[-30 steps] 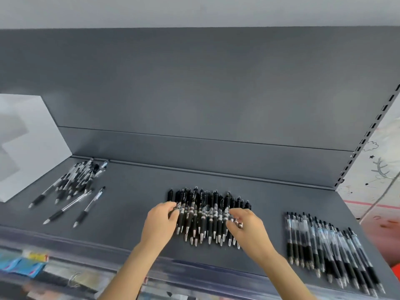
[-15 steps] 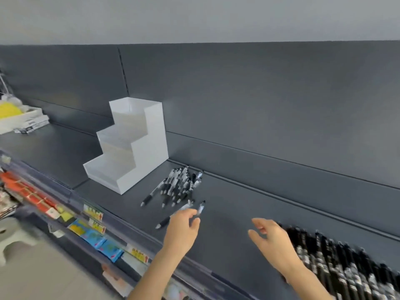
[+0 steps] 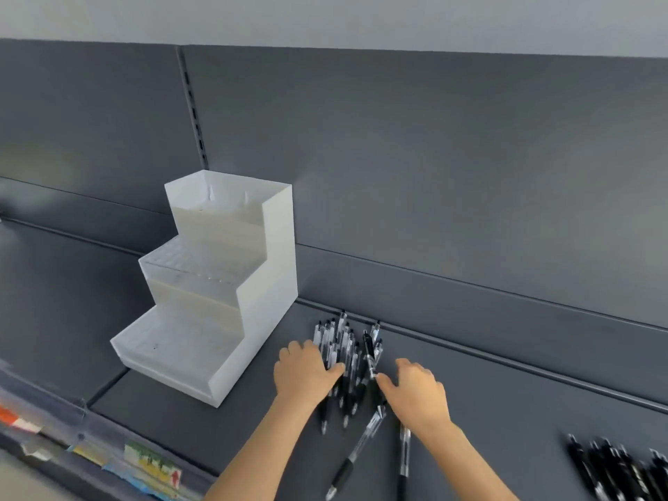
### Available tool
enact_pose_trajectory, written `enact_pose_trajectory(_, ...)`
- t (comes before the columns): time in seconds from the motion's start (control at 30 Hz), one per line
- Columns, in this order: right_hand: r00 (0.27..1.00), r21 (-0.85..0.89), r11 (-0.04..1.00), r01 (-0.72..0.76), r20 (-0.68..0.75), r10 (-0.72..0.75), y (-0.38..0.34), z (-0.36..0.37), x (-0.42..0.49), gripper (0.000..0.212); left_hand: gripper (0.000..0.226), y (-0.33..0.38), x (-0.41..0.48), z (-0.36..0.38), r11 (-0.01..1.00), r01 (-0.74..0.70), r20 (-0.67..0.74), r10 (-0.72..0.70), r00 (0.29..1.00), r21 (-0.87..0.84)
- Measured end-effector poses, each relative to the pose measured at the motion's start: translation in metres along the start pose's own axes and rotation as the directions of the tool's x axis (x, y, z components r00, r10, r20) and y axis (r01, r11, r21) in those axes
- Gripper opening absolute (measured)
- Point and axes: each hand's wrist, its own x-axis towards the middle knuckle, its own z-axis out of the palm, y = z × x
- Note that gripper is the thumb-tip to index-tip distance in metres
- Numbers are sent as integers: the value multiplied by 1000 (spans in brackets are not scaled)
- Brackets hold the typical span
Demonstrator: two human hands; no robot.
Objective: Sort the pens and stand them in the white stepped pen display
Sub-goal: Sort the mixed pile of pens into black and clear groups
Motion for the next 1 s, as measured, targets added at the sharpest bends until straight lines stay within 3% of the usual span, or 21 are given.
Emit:
enact_pose_trajectory(0.2, 998, -62, 997, -52, 33, 54, -40, 21, 31, 43, 22, 2, 31, -1, 986, -19, 118, 39, 992, -165)
enact_pose_trajectory(0.27, 992, 25, 995, -92, 95, 89, -50, 25, 38, 38, 17, -1, 36, -4, 980, -16, 134, 44, 990, -199)
enact_pose_trajectory(0.33, 980, 170, 973, -154, 152, 128, -52, 26, 46, 25, 21, -5, 42, -9, 967, -5, 145, 43, 989, -254)
enact_pose_trajectory(0.43, 968, 341, 911, -233, 169, 184, -45, 23, 52, 38, 35, -13, 49, -17, 931, 14, 150, 44, 988, -365)
enact_pose_trajectory(0.53, 965, 395, 885, -248, 181, 189, -36, 21, 57, 43, 38, -20, 50, -22, 870, 20, 121, 45, 992, -493)
enact_pose_trajectory(0.67, 959, 546, 797, -257, 243, 143, -22, 16, 57, 40, 27, -27, 43, -35, 681, 65, 140, 56, 989, -730)
enact_pose_trajectory(0.73, 952, 682, 680, -270, 294, 84, -14, 9, 53, 33, 19, -29, 37, -43, 485, 165, 229, 76, 970, -859)
enact_pose_trajectory(0.8, 937, 804, 516, -295, 350, -10, -8, -1, 48, 22, 13, -28, 30, -49, 353, 243, 300, 114, 947, -903)
enact_pose_trajectory(0.87, 916, 861, 400, -315, 386, -109, -4, -9, 43, 12, 11, -27, 23, -51, 284, 278, 330, 154, 932, -918)
enact_pose_trajectory(1.0, 903, 888, 345, -305, 385, -191, 1, -16, 35, 8, 10, -22, 14, -48, 209, 320, 366, 235, 900, -924)
